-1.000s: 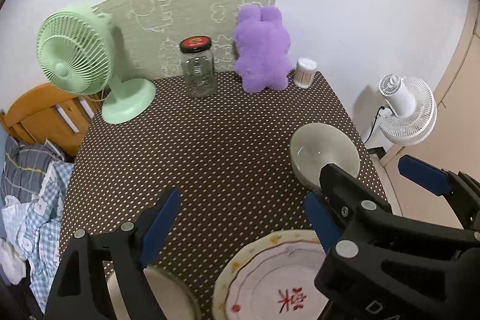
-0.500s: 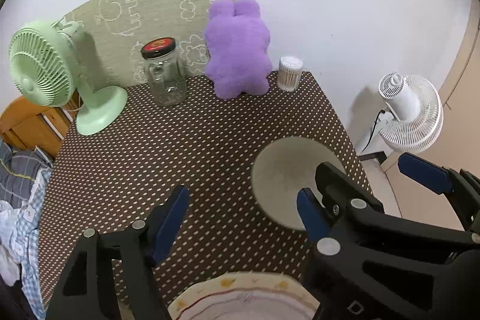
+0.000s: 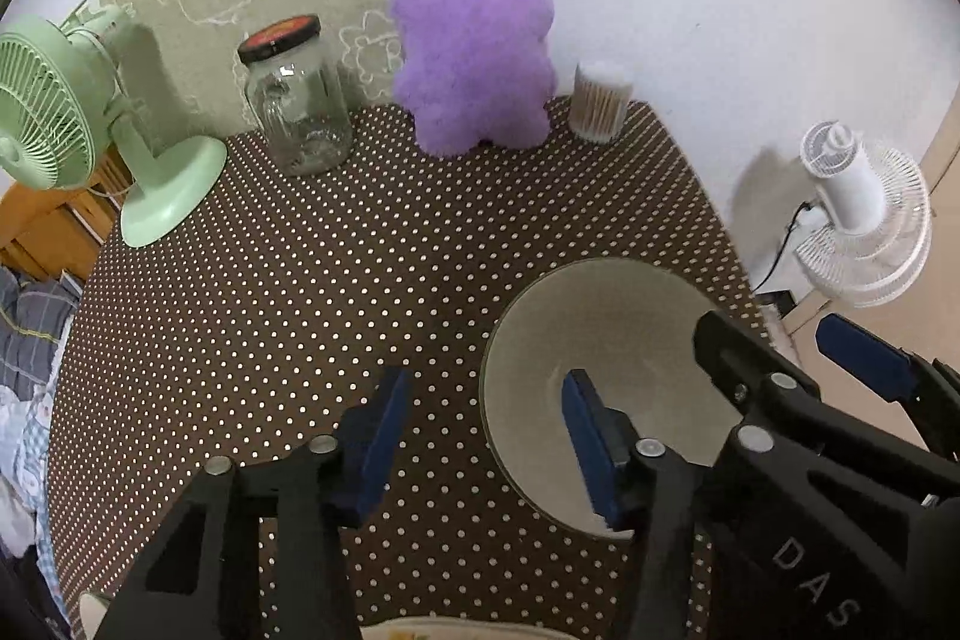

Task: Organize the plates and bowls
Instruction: 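Lift the grey bowl with both tools and carry it toward the bowl stack, then lower the grey bowl onto the bowl stack and open both tools, then grasp the rim of the stacked grey bowls with both tools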

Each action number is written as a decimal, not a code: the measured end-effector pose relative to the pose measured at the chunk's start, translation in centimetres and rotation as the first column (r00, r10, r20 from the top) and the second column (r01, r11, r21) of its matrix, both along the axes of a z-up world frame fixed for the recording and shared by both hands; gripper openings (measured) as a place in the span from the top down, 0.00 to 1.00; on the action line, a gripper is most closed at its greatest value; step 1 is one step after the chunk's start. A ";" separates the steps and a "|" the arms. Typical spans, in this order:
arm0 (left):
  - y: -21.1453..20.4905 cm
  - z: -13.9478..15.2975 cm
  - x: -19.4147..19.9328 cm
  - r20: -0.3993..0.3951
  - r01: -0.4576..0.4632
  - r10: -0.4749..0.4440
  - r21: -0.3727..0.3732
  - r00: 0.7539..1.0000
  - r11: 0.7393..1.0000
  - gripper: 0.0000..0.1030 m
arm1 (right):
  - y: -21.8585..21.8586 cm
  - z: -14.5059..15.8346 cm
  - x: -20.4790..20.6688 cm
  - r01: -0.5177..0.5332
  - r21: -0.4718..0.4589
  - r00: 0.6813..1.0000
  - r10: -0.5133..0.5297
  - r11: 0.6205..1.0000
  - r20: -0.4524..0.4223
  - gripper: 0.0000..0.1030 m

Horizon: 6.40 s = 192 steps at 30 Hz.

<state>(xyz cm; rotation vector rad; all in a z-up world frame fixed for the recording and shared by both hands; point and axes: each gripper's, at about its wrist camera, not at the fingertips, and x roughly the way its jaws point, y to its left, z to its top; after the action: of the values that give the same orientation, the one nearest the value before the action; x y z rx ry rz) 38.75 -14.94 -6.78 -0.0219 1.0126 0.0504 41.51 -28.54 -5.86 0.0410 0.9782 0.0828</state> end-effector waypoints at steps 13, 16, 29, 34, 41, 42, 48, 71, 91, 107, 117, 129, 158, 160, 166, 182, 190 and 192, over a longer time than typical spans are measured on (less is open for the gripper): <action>-1.6 -3.3 1.9 -0.075 0.024 -0.023 0.021 0.997 0.999 0.77 | -0.4 -4.4 2.2 0.015 0.012 0.994 -0.014 1.000 -0.106 0.71; -1.7 -3.3 2.2 -0.075 0.013 -0.009 0.061 0.997 0.998 0.85 | -0.1 -4.7 2.5 0.015 -0.002 0.993 -0.015 1.000 -0.117 0.78; -1.3 -2.7 1.9 -0.083 0.032 -0.028 0.043 0.996 0.999 0.85 | 0.2 -4.2 2.3 0.039 -0.022 0.988 -0.042 0.999 -0.146 0.78; -1.1 -2.0 0.8 -0.078 0.008 -0.005 0.034 0.997 0.999 0.85 | 0.1 -3.4 1.4 0.039 -0.009 0.989 -0.040 0.999 -0.145 0.78; -0.6 -0.5 -1.0 -0.064 0.000 0.003 0.036 0.998 0.999 0.85 | 0.5 -1.8 -0.2 0.028 -0.007 0.991 -0.029 1.000 -0.134 0.78; -0.6 -0.2 -1.3 -0.063 -0.001 0.003 0.034 0.998 0.999 0.85 | 0.5 -1.5 -0.4 0.027 -0.007 0.991 -0.028 1.000 -0.132 0.78; -0.4 1.5 -3.0 -0.040 -0.007 0.008 0.017 0.999 1.000 0.85 | 0.8 0.7 -2.3 0.022 -0.015 0.994 -0.023 1.000 -0.110 0.78; 5.4 7.6 -10.3 0.053 -0.021 0.020 0.014 0.998 1.000 0.85 | 5.8 7.0 -9.4 0.004 -0.013 1.000 -0.005 1.000 -0.015 0.78; 14.3 8.8 -16.7 0.061 -0.018 0.018 -0.006 0.998 1.000 0.85 | 14.6 8.1 -16.7 0.006 -0.017 1.000 -0.006 1.000 -0.009 0.78; 20.6 6.4 -19.6 0.016 -0.022 0.022 -0.014 1.000 1.000 0.84 | 21.3 5.6 -20.2 -0.012 -0.025 0.999 0.011 1.000 -0.052 0.78; 23.1 4.0 -20.2 -0.037 -0.038 0.037 -0.023 0.999 0.999 0.84 | 23.8 3.1 -20.8 -0.038 -0.043 0.993 0.033 0.998 -0.112 0.78; 24.2 1.7 -20.1 -0.086 -0.047 0.043 -0.044 0.995 0.998 0.84 | 25.0 0.8 -20.4 -0.050 -0.077 0.985 0.037 0.996 -0.166 0.78; 23.8 -0.2 -19.9 -0.098 -0.024 0.016 -0.074 0.995 0.997 0.72 | 25.3 -1.1 -20.1 -0.054 -0.110 0.989 0.038 0.992 -0.144 0.78; 24.0 0.1 -19.9 -0.105 -0.008 -0.002 -0.091 0.994 0.996 0.68 | 25.0 -1.0 -20.2 -0.044 -0.089 0.988 0.031 0.995 -0.149 0.78; 24.1 1.7 -20.4 -0.092 0.051 -0.061 -0.105 0.994 0.993 0.58 | 24.2 0.4 -21.0 -0.042 -0.032 0.989 0.037 0.999 -0.142 0.78; 25.9 2.8 -21.3 -0.067 0.069 -0.084 -0.203 0.994 0.977 0.23 | 21.8 3.0 -23.3 -0.001 0.038 0.996 0.004 0.999 -0.085 0.29; 25.7 1.8 -20.4 -0.067 0.051 -0.065 -0.201 0.996 0.978 0.23 | 21.3 1.2 -21.7 -0.010 0.096 0.991 0.023 0.995 -0.131 0.29; 25.7 1.4 -20.1 -0.076 0.043 -0.059 -0.197 0.995 0.979 0.23 | 21.2 0.7 -21.1 -0.007 0.104 0.989 0.022 0.995 -0.145 0.29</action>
<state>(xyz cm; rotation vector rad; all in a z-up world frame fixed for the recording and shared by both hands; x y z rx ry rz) 18.67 10.77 -5.36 -0.1742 1.0962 -0.0959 20.42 -7.32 -5.18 0.1364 1.1206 0.1455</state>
